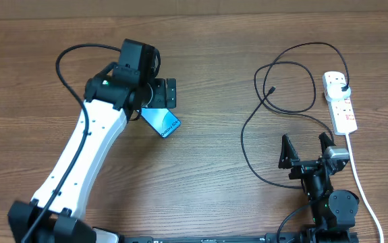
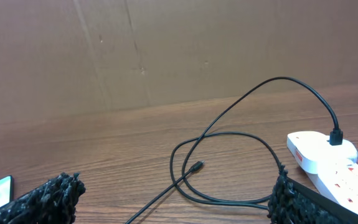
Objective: Plug charger to phone and switch on socket
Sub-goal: 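Move the left gripper over the Galaxy phone on the table, then lower the left gripper toward the phone's bottom edge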
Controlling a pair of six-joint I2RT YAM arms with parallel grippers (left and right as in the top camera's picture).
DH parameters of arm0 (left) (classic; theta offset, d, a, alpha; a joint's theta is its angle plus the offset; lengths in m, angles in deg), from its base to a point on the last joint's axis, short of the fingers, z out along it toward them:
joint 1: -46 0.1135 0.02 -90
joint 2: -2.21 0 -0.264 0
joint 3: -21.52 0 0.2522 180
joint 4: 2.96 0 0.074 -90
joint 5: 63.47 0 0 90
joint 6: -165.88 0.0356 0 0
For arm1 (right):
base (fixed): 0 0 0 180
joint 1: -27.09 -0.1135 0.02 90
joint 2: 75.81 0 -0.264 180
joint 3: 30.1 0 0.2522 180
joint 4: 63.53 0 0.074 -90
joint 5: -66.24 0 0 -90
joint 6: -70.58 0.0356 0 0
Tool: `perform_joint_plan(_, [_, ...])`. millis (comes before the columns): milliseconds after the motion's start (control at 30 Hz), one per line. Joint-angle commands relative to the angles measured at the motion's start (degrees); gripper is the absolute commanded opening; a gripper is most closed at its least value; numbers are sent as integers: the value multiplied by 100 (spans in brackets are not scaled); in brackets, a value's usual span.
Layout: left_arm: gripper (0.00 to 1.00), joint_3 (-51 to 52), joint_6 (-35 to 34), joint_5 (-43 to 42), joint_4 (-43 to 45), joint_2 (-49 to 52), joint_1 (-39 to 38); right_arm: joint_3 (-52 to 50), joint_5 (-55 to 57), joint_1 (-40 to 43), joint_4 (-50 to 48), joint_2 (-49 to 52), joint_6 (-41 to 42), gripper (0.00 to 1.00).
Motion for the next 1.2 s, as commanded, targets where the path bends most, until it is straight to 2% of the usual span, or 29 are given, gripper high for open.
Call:
perform_joint_plan(0, [100,-127,-382,116,-46,306,-33,-55,20,-26,-20,-9,13,100])
perform_joint_plan(233, [100,-127,-855,111,-76,748,-28,-55,20,-26,-20,-9,11,100])
perform_joint_plan(567, [100,-127,-1884,92,-70,911,133,-55,22,-26,-20,-9,11,100])
perform_joint_plan(833, [100,-127,-2092,2,81,1121,232,-55,20,-26,-20,-9,11,100])
perform_joint_plan(1167, [100,-127,-2326,-404,293,1902,232,-55,22,-26,-20,-9,11,100])
